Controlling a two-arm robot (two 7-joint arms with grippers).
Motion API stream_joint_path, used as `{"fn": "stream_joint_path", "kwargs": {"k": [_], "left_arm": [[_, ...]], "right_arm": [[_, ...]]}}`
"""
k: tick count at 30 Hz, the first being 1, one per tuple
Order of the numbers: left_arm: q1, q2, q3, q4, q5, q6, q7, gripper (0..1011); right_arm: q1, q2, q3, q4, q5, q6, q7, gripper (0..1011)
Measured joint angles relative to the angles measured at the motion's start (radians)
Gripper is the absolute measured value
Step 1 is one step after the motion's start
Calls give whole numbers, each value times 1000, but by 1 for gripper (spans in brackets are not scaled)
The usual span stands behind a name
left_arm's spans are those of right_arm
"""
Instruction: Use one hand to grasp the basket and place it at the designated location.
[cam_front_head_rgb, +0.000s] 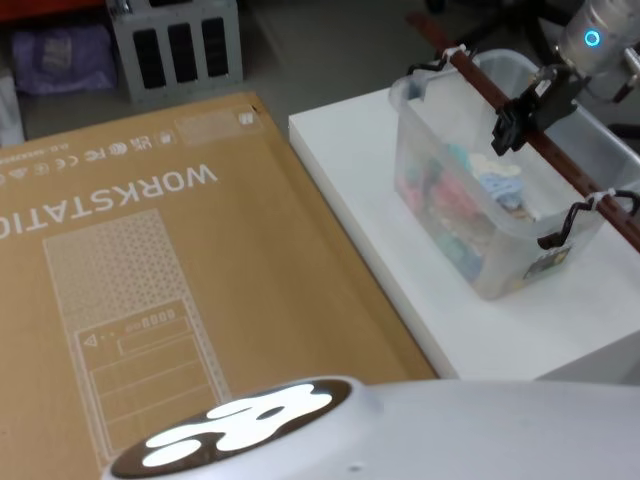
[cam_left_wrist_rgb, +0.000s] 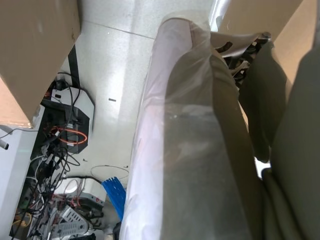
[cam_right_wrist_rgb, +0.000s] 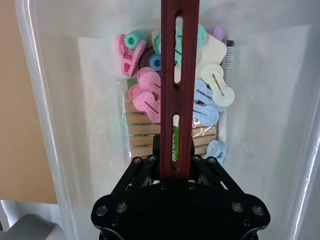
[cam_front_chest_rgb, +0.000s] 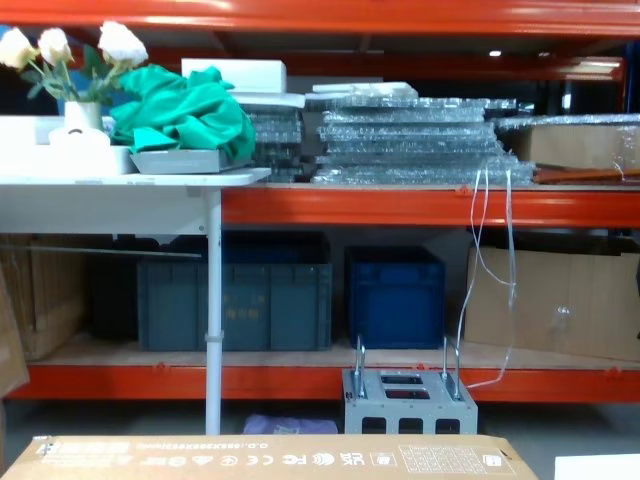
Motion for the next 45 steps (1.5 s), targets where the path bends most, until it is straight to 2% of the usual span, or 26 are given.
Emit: {"fn": "stream_joint_path", "kwargs": {"k": [17, 19, 22, 26, 29, 30, 31, 34, 36, 37, 40, 41, 45], "left_arm": [[0, 0, 0, 0, 0, 0, 0, 0], [0, 0, 0, 0, 0, 0, 0, 0], [0, 0, 0, 0, 0, 0, 0, 0], [0, 0, 0, 0, 0, 0, 0, 0], [0, 0, 0, 0, 0, 0, 0, 0], [0, 0, 0, 0, 0, 0, 0, 0], [0, 0, 0, 0, 0, 0, 0, 0], [0, 0, 0, 0, 0, 0, 0, 0], [0, 0, 0, 0, 0, 0, 0, 0], [0, 0, 0, 0, 0, 0, 0, 0], [0, 0, 0, 0, 0, 0, 0, 0], [0, 0, 0, 0, 0, 0, 0, 0], [0, 0, 0, 0, 0, 0, 0, 0]], "right_arm": [[0, 3, -4, -8, -1, 6, 2, 229], [1, 3, -5, -9, -2, 7, 2, 306], [1, 3, -5, -10, -2, 8, 2, 361], [1, 4, -6, -11, -2, 10, 2, 527], [1, 4, -6, -12, -2, 10, 2, 607], [1, 4, -6, -12, -2, 10, 2, 669], [1, 4, -6, -12, -2, 10, 2, 669], [1, 4, -7, -12, -3, 11, 2, 786], [1, 4, -7, -12, -3, 11, 2, 815], [1, 4, -7, -13, -3, 11, 2, 868], [1, 4, -7, -13, -3, 11, 2, 926], [1, 4, -7, -13, -3, 12, 3, 973], [1, 4, -7, -13, -3, 12, 3, 1000]]}}
